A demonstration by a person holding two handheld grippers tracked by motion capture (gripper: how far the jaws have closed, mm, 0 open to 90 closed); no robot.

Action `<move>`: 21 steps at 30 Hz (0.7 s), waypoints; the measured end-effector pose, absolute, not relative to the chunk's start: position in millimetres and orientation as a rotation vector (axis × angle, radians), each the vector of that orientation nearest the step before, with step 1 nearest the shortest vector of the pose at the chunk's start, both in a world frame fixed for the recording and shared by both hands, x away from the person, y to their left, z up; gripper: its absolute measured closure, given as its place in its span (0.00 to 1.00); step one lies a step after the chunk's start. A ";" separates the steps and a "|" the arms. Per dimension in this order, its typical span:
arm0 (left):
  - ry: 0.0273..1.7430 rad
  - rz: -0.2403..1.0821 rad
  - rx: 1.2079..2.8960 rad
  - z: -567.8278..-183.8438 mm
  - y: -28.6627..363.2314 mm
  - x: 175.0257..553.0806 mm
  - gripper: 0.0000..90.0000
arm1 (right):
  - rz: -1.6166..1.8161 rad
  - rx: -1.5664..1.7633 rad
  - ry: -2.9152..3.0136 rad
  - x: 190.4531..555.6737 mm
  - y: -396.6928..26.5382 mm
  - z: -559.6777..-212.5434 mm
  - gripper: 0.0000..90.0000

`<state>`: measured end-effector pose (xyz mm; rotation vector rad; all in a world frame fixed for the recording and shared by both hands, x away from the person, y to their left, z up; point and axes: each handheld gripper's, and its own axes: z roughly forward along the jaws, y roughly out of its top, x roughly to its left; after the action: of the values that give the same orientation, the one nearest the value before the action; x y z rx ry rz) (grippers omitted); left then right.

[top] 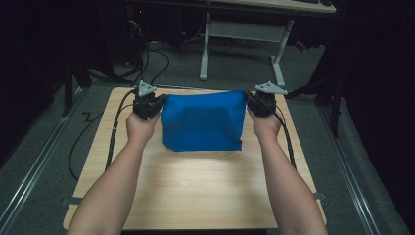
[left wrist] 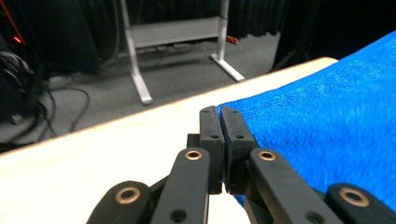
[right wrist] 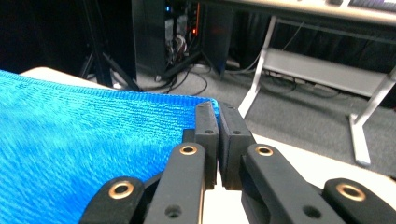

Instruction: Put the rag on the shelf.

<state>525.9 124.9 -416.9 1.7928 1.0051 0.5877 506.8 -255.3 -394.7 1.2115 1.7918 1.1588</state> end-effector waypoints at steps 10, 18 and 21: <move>0.997 0.517 1.820 -447.0 120.3 522.4 0.99 | 1.160 1.264 1.872 503.1 -256.1 -431.6 0.98; 0.975 0.496 1.851 -461.1 113.6 517.5 0.99 | 1.158 1.270 1.915 498.4 -248.3 -453.0 0.98; 0.977 0.490 1.856 -465.7 114.0 516.6 0.99 | 1.158 1.273 1.921 497.2 -245.9 -455.8 0.98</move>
<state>516.6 114.0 -465.7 1.8564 0.9773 0.4895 497.2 -245.9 -455.8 1.2731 1.9208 1.1580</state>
